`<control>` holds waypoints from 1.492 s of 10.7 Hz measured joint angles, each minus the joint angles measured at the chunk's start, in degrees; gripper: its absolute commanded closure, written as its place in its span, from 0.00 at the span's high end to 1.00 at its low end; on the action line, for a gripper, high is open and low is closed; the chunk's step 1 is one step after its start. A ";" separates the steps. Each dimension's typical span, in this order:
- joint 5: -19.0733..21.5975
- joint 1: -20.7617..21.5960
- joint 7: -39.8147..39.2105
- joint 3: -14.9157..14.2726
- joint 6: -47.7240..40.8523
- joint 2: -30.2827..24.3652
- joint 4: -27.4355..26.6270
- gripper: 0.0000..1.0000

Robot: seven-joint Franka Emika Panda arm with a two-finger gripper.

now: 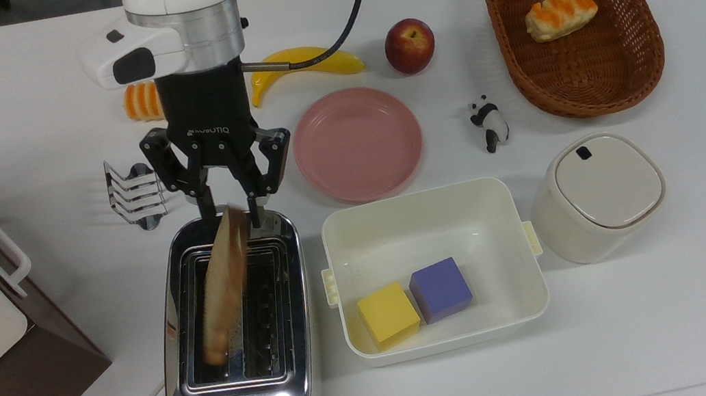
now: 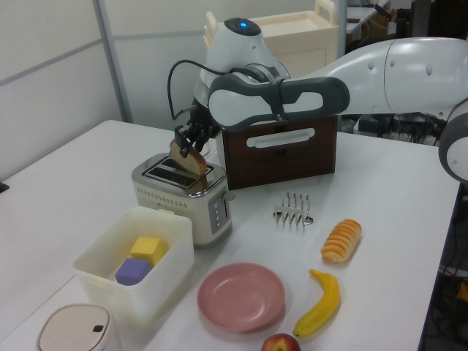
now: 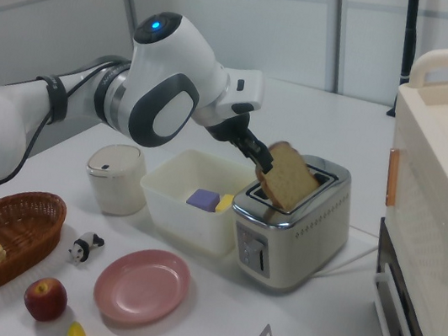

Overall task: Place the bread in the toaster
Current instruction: 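Open the gripper and raise it away from the toaster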

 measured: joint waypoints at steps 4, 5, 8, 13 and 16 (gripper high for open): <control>0.00 -0.92 0.84 -0.20 0.00 -0.99 0.65 1.00; 0.00 -1.10 0.92 -0.21 0.00 -1.46 0.69 1.00; -0.59 -0.97 0.94 0.05 -14.04 -4.64 0.69 1.00; -2.40 -0.44 -4.39 0.42 -40.90 -10.92 0.01 1.00; -4.07 -0.44 -8.93 0.44 -41.44 -11.89 -2.38 1.00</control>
